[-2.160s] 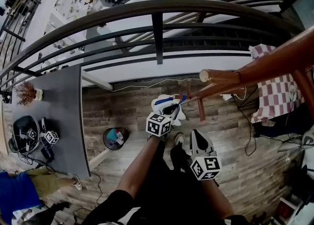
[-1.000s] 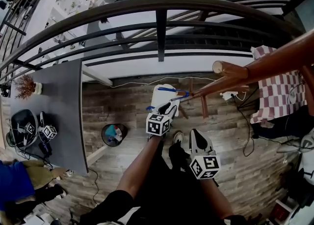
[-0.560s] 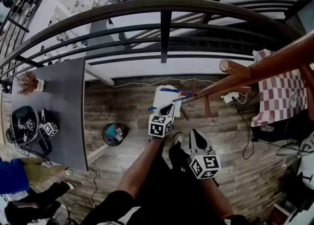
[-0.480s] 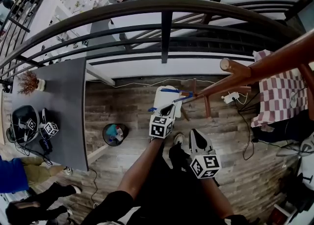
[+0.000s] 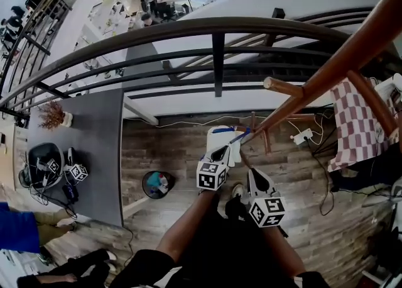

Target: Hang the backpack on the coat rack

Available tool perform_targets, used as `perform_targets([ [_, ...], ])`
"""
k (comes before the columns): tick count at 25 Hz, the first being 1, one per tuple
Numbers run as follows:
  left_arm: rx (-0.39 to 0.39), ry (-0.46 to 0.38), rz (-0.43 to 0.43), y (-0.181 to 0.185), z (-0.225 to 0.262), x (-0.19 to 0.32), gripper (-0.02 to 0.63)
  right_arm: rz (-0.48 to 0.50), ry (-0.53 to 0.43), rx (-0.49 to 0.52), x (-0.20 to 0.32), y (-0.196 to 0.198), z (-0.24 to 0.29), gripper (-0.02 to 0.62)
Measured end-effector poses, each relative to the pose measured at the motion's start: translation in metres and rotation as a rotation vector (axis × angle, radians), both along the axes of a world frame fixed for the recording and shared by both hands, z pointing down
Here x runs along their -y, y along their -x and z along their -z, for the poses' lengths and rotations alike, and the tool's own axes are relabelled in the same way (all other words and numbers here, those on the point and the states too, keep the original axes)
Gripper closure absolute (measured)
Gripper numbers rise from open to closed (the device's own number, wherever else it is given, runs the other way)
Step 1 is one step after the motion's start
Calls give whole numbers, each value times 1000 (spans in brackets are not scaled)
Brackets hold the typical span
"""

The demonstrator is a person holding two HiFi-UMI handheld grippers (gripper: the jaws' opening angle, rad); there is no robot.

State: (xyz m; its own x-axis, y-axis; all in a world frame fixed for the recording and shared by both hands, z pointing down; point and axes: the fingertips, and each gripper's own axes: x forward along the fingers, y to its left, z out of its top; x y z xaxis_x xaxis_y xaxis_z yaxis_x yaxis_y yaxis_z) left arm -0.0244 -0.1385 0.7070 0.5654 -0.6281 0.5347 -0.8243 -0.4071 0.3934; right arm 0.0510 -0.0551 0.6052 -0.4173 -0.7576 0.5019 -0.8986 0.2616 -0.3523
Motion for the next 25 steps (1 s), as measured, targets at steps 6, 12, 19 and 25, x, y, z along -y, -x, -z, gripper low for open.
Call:
perform_targets([
  [6,6,-42,27,10,33,-12,598,42,-19,1,7,7,3,581],
  [12,5,-78,-24,3,62,-32,597,76,-60,14,14,4,12,581],
  [19,37,-196,-18,7,102,-50,597,95,-107,24,18,-8,27,581],
  [25,54,-257,41,7,126,-55,598,110,-152,27,21,-26,43,581],
])
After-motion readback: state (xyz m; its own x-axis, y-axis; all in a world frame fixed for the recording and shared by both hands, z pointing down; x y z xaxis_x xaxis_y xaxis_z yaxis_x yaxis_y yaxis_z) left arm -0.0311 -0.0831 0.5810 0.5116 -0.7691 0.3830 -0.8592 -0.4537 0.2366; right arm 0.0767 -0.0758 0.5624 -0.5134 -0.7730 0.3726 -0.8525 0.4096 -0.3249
